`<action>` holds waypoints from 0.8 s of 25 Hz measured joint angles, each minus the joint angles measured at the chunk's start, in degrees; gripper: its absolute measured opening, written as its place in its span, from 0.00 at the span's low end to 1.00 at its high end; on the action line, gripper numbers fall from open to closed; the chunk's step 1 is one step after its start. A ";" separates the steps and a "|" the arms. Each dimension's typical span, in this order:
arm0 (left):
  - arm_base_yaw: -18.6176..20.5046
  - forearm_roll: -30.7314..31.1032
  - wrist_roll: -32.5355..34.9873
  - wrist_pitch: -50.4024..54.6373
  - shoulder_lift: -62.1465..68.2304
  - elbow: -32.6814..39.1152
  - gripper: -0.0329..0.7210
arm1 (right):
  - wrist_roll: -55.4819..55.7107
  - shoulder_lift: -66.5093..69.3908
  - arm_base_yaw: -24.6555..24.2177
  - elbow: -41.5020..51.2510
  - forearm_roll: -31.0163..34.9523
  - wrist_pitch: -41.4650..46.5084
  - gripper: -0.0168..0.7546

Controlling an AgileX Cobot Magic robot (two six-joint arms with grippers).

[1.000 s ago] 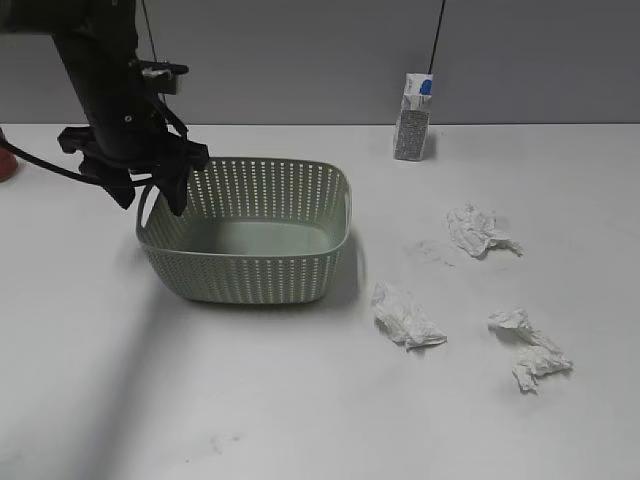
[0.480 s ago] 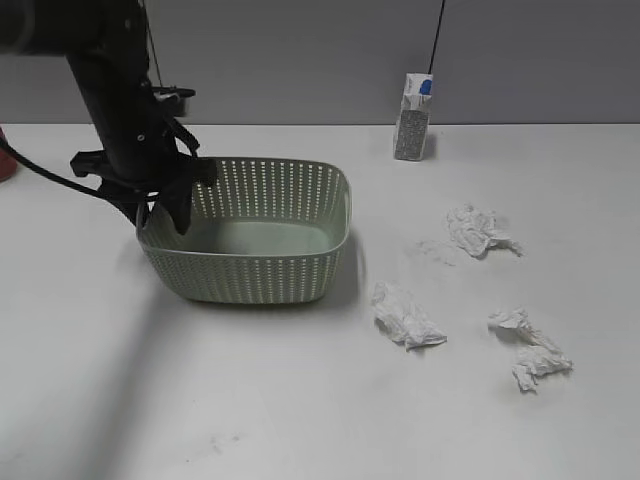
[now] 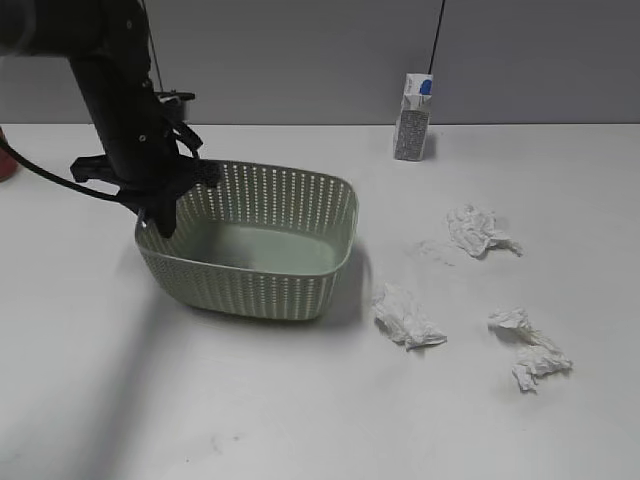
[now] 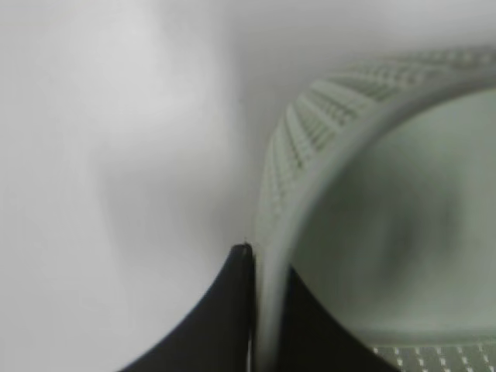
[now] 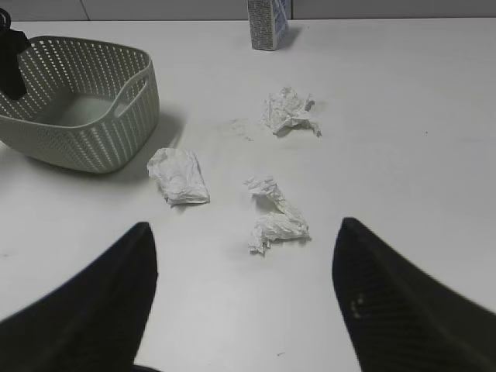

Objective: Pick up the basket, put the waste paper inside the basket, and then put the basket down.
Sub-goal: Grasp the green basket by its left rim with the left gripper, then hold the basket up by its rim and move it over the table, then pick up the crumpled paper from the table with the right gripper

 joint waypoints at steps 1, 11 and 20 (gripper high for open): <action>0.00 0.12 -0.21 0.55 -0.65 0.05 0.05 | 0.00 0.00 0.00 0.00 0.00 0.00 0.75; 0.00 4.40 -2.91 2.66 -11.50 0.11 0.05 | 0.00 2.00 0.00 -0.26 1.75 -4.34 0.75; 0.00 4.42 -5.88 1.69 -12.28 1.37 0.05 | 0.00 28.57 0.00 -8.09 1.79 -7.54 0.75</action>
